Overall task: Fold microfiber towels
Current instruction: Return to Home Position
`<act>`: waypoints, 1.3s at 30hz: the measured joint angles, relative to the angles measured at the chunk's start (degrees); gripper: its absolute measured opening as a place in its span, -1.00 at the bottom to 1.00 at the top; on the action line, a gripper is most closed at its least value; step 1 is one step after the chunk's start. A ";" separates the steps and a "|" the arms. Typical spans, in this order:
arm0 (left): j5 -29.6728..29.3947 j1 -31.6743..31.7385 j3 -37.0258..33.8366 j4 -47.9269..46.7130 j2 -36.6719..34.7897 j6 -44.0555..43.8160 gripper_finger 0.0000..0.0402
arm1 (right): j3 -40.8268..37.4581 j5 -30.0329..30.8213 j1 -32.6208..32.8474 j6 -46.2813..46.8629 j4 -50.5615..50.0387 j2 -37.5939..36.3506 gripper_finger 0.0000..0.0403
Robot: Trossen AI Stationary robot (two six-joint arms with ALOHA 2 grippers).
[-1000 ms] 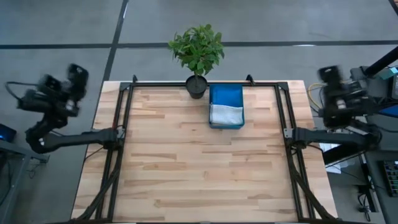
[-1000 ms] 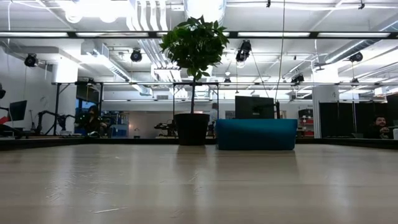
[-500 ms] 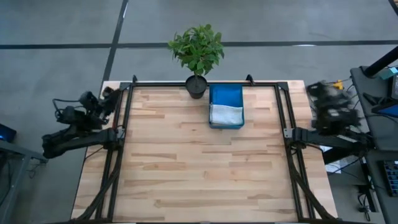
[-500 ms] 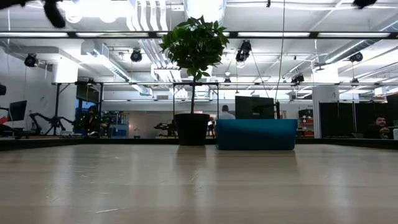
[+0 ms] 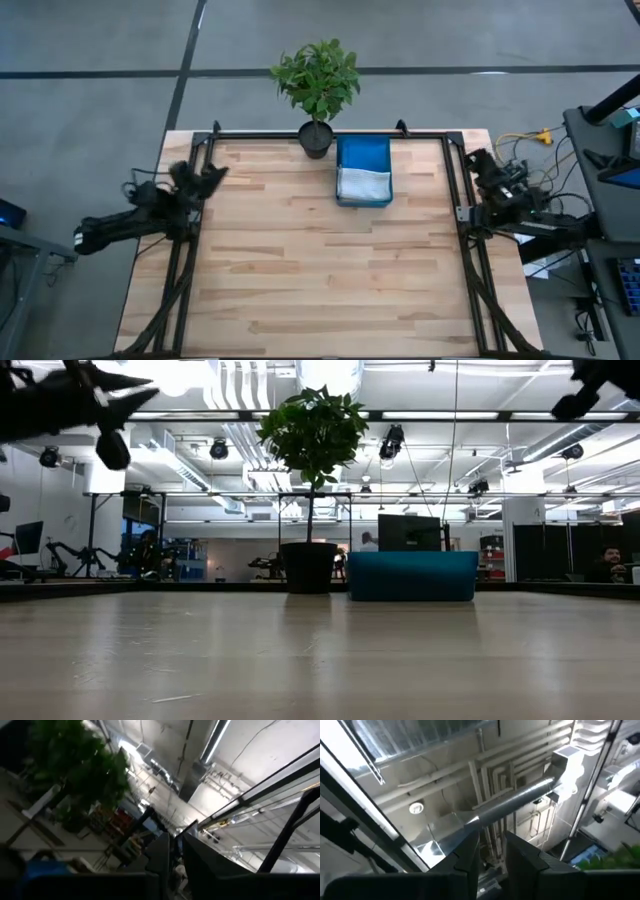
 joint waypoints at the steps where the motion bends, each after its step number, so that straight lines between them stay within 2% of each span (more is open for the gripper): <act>1: -0.14 -0.19 -1.83 1.02 0.09 -0.75 -0.80 | -1.48 0.63 0.11 1.19 2.10 0.72 -0.61; 3: -0.51 -0.44 -4.92 6.66 0.14 -2.28 -0.80 | -1.05 1.45 0.58 3.00 -2.97 0.42 -0.61; 4: -0.99 -0.72 -4.75 6.19 0.20 -3.12 -0.80 | -1.00 1.44 0.98 3.34 -3.92 0.42 -0.61; 7: -1.73 -2.01 -4.85 1.62 0.34 -5.22 -0.80 | -1.49 1.31 2.71 3.61 -1.74 0.47 -0.61; 14: -4.58 -8.72 -4.87 5.86 0.12 -4.06 -0.80 | -1.05 2.30 9.34 -2.01 2.02 0.88 -0.61; 18: -7.87 -12.01 -4.89 2.05 0.15 -1.56 -0.80 | -1.25 4.05 13.07 -5.99 1.73 1.42 -0.61; 23: -9.99 -12.48 -4.94 -1.43 0.12 -0.44 -0.80 | -1.38 5.12 14.69 -9.26 1.59 0.21 -0.61; 29: -7.59 -12.46 -4.96 -5.27 0.10 -0.48 -0.80 | -1.33 4.89 14.84 -9.00 -3.22 -0.47 -0.61; 34: -0.82 -12.46 -5.00 -12.94 0.10 -0.91 -0.80 | -1.33 4.78 14.86 -3.59 -14.28 -0.47 -0.61; 39: 1.65 -12.46 -5.00 -20.64 0.37 1.13 -0.80 | -1.35 1.06 14.86 -3.51 -25.02 -0.43 -0.61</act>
